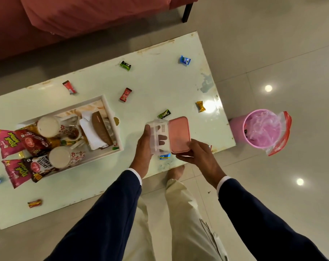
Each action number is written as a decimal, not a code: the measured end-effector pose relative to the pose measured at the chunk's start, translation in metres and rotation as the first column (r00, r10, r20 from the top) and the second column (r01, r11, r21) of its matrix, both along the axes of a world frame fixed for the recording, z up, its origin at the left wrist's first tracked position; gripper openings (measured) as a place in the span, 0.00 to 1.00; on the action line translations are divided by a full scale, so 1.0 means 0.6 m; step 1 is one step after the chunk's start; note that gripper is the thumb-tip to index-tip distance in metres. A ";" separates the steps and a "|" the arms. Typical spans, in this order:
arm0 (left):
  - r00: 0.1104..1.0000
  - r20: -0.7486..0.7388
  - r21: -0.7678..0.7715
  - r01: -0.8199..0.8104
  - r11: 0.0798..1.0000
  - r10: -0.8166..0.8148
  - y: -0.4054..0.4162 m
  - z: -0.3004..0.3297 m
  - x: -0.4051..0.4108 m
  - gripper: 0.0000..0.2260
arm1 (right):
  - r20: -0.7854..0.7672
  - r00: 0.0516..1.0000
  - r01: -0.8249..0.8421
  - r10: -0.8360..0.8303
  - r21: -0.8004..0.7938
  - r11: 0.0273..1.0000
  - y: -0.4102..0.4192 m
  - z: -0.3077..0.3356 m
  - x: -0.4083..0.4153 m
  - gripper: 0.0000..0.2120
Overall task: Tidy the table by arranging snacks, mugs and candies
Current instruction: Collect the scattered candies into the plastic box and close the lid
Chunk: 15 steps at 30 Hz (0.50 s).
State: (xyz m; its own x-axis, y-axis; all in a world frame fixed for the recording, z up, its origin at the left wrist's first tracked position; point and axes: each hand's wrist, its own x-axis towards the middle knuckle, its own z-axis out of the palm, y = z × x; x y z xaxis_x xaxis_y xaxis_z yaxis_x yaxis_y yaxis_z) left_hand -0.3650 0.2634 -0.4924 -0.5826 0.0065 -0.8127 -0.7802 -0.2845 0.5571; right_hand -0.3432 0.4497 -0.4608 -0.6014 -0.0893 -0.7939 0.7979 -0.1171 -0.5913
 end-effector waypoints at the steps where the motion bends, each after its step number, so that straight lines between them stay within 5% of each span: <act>1: 1.000 0.011 0.038 0.002 0.999 -0.003 -0.005 -0.004 -0.003 0.32 | 0.017 1.000 0.017 -0.018 0.041 0.999 0.011 -0.008 -0.005 0.14; 5: 1.000 0.026 0.123 -0.001 0.992 -0.002 -0.017 -0.018 -0.006 0.31 | 0.099 0.990 0.078 -0.102 0.221 0.972 0.045 -0.063 -0.032 0.14; 11: 0.999 0.039 0.162 -0.035 0.986 0.029 -0.020 -0.039 -0.004 0.26 | 0.315 0.931 0.116 -0.186 0.229 0.967 0.053 -0.144 -0.082 0.17; 15: 0.998 0.042 0.177 -0.044 0.983 0.037 -0.017 -0.052 -0.001 0.24 | 0.349 0.917 0.060 -0.193 0.359 0.932 0.049 -0.138 -0.089 0.30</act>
State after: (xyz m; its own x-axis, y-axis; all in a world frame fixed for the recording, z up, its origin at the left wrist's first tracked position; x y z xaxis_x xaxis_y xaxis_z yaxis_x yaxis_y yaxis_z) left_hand -0.3658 0.2533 -0.5235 -0.5537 0.1302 -0.8225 -0.7859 -0.4083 0.4644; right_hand -0.3966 0.4791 -0.5435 -0.2435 0.2776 -0.9293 0.9579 -0.0812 -0.2752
